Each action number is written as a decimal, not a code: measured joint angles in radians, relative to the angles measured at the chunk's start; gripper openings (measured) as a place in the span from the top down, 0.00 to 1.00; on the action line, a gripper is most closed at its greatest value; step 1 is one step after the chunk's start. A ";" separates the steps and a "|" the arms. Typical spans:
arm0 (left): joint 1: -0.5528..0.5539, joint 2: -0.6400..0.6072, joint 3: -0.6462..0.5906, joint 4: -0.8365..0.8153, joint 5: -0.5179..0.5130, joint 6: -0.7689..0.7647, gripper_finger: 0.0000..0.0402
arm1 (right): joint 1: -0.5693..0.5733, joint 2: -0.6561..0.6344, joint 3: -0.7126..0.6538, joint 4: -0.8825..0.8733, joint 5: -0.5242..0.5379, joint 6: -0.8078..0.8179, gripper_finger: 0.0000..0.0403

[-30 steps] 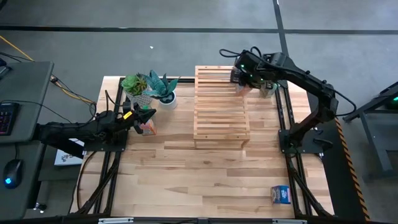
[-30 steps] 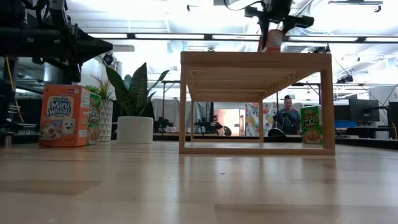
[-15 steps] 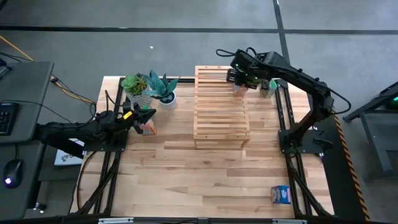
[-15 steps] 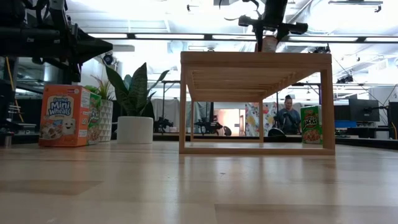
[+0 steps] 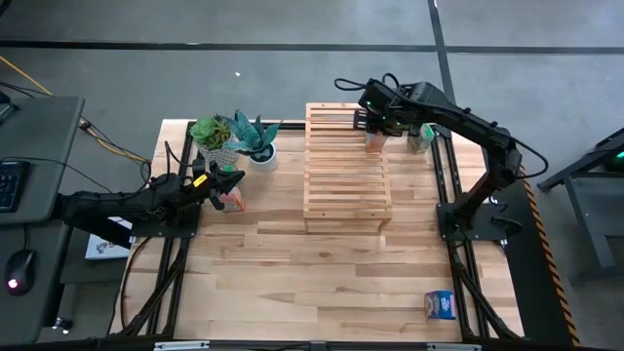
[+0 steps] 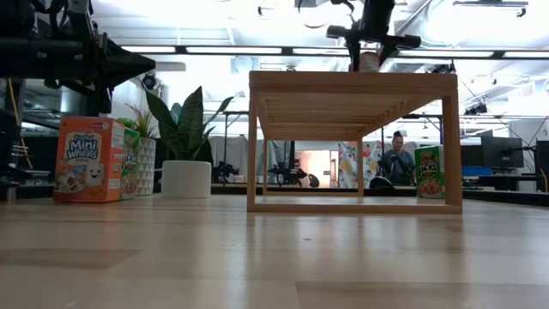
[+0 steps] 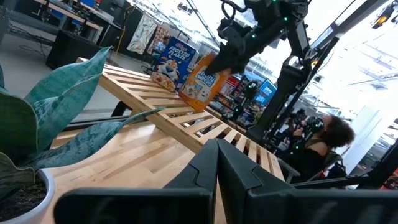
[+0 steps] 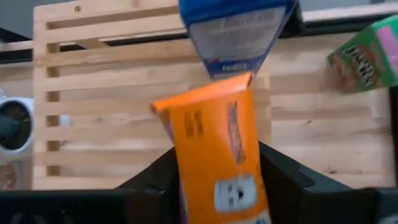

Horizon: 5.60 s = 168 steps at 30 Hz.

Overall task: Stack cereal on shelf
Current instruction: Put the bottom orange cereal box on the shelf, then put the orange cereal box aligned with the other orange cereal box on the shelf

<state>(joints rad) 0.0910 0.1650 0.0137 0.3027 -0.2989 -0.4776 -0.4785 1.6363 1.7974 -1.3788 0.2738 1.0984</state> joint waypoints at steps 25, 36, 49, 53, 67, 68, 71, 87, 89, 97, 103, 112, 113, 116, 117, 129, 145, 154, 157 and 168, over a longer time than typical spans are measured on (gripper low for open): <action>0.000 0.000 0.000 0.000 0.000 0.000 1.00 | -0.014 -0.059 0.001 0.057 0.026 -0.027 0.38; 0.000 0.000 0.000 0.000 0.000 0.000 1.00 | -0.026 -0.144 0.002 0.162 0.114 -0.082 0.38; 0.000 0.000 0.000 0.000 0.000 0.001 1.00 | 0.122 -0.293 0.003 0.365 -0.060 -0.483 0.38; 0.000 0.000 0.000 0.000 0.000 0.001 1.00 | 0.256 -0.328 0.003 0.364 -0.151 -0.561 0.38; 0.000 0.000 0.000 0.004 0.000 -0.008 1.00 | 0.772 -0.349 -0.212 0.366 -0.041 -0.334 0.38; 0.000 0.000 0.000 0.004 0.000 -0.022 1.00 | 0.796 -0.349 -0.247 0.387 -0.044 -0.295 0.38; 0.000 0.000 0.000 0.012 0.000 -0.091 1.00 | 0.851 -0.348 -0.356 0.514 -0.110 -0.220 0.38; 0.000 0.000 0.000 0.050 0.007 -0.362 1.00 | 0.837 -0.347 -0.549 1.080 -0.029 -0.216 0.38; 0.000 0.000 0.000 0.051 0.003 -0.365 1.00 | 0.837 -0.347 -0.535 1.116 0.000 -0.254 0.38; 0.000 0.018 0.075 0.055 0.122 -0.134 1.00 | 0.830 -0.348 -0.521 1.145 0.061 -0.263 0.38; 0.000 0.123 0.334 -0.264 0.212 0.041 1.00 | 0.812 -0.348 -0.521 1.130 0.033 -0.291 0.38; 0.000 0.386 0.746 -0.782 0.347 0.317 1.00 | 0.792 -0.348 -0.521 1.115 0.033 -0.295 0.38; -0.001 0.409 0.778 -0.825 0.345 0.340 1.00 | 0.792 -0.348 -0.521 1.113 0.033 -0.295 0.38; 0.001 0.479 0.858 -0.971 0.277 0.350 0.98 | 0.792 -0.348 -0.521 1.112 0.036 -0.303 0.38; 0.001 0.497 0.878 -1.033 0.241 0.357 0.97 | 0.792 -0.348 -0.521 1.112 0.037 -0.313 0.38; 0.001 0.666 0.919 -1.495 0.186 0.408 0.52 | 0.792 -0.348 -0.521 1.081 0.038 -0.322 0.38; 0.044 0.813 0.919 -1.642 0.182 0.510 0.27 | 0.792 -0.348 -0.521 1.008 0.039 -0.352 0.38; 0.110 0.825 0.839 -1.606 0.185 0.568 0.27 | 0.792 -0.348 -0.521 1.005 0.039 -0.385 0.38; 0.120 0.826 0.812 -1.555 0.185 0.577 0.27 | 0.792 -0.348 -0.521 1.005 0.038 -0.400 0.38; 0.120 0.834 0.765 -1.475 0.242 0.588 0.27 | 0.792 -0.348 -0.521 1.002 0.038 -0.412 0.38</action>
<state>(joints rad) 0.2111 0.9994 0.7786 -1.1722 -0.0570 0.1101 0.3138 1.2884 1.2766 -0.3771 0.3115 0.6868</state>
